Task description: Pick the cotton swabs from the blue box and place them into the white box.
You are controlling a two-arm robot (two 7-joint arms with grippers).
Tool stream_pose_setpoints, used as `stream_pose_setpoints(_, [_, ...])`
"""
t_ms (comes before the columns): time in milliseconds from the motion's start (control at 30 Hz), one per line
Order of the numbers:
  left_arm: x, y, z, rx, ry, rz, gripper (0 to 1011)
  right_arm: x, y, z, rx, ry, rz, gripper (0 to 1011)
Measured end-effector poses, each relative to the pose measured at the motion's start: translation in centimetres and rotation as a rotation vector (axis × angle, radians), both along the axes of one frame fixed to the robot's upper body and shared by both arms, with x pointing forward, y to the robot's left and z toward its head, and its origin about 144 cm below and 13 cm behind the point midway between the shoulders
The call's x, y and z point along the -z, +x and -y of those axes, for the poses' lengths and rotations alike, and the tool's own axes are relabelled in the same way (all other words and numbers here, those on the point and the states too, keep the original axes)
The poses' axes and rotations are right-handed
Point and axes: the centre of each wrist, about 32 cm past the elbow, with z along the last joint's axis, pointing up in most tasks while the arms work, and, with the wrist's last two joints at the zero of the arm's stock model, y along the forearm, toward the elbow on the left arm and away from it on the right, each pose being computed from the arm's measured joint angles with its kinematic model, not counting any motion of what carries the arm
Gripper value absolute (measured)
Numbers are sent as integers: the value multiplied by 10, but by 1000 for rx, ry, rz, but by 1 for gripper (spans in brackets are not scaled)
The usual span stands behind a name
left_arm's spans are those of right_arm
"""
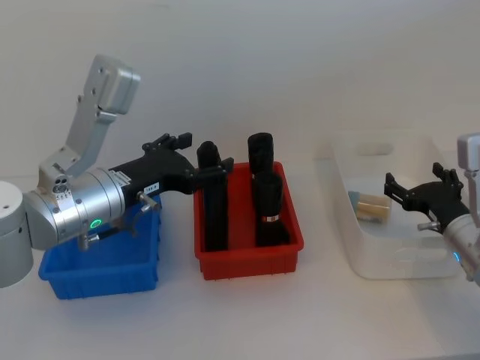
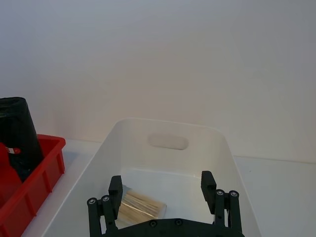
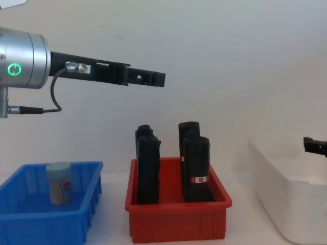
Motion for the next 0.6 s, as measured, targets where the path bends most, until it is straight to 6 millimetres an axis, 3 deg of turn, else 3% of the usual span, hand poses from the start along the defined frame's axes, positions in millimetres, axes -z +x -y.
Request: stream_pose_setpoints(600, [45,-17,23,-129,32,98,999,-1,-40,-13,-68,21,34,1002])
